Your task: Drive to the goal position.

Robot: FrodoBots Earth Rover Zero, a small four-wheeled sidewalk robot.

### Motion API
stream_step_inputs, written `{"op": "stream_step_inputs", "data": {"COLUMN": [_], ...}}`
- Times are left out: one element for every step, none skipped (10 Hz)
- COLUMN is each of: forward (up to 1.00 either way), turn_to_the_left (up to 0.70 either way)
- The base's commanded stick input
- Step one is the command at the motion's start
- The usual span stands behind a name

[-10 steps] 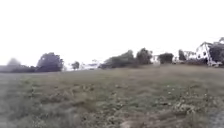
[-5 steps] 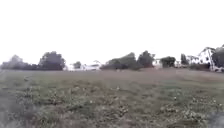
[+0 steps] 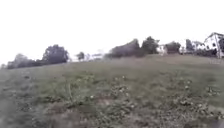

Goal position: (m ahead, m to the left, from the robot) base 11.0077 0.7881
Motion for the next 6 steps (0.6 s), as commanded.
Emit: {"op": "stream_step_inputs", "data": {"forward": [0.5,0.5,0.5,0.5,0.5,0.5], "turn_to_the_left": [-0.09,-0.05,-0.08,-0.1,-0.11,-0.08]}}
